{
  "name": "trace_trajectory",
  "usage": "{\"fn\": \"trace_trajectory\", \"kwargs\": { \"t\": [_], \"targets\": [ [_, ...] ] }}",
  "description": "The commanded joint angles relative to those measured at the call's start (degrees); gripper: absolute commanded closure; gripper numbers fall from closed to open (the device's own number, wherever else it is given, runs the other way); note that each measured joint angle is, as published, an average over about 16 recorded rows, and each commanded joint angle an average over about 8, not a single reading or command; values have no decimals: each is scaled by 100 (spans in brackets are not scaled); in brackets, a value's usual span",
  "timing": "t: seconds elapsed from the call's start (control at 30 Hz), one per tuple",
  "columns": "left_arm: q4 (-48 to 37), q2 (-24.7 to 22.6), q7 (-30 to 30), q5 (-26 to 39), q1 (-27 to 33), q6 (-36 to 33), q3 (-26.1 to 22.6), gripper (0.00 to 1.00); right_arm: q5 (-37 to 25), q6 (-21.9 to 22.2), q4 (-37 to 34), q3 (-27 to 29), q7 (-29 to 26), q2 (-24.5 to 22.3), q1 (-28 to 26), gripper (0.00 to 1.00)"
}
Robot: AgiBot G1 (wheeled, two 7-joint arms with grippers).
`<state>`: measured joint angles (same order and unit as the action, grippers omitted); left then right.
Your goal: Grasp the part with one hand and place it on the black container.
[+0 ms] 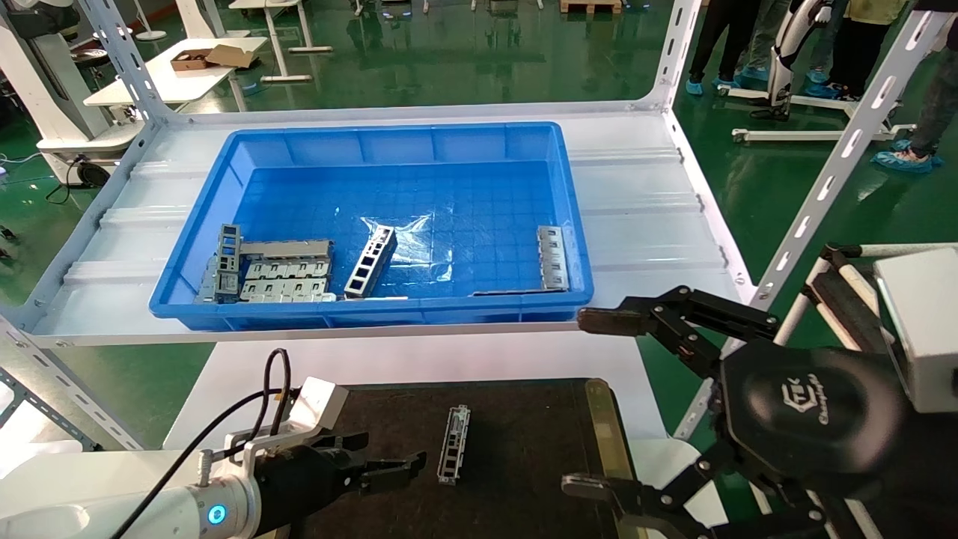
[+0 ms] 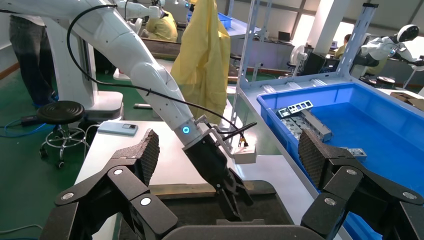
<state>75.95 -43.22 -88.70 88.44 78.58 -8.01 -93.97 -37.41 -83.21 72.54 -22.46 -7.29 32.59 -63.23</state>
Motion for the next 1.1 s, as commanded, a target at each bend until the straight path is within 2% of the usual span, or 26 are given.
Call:
{"fn": "trace_trajectory", "kwargs": {
  "t": [0.03,0.27,0.47,0.83,0.97,1.1],
  "targets": [
    [142,102,86,34,42,-45,-9,0,0,0,0,0,0,0,0,0],
    [203,236,694,-260,167,-310,138,0,0,0,0,0,0,0,0,0],
    [223,398,1469,-814,302,-786,451,0,0,0,0,-1,0,0,0,0],
    [185,766,3558,-2599,181,-2001,1582,0,1,0,0,-1,0,0,0,0],
    [149,851,4259,-3126,-53,-2214,1956,0,1,0,0,-1,1,0,0,0],
    [119,887,4722,-3431,-261,-2302,2182,0,1,0,0,-1,1,0,0,0]
  ]
}}
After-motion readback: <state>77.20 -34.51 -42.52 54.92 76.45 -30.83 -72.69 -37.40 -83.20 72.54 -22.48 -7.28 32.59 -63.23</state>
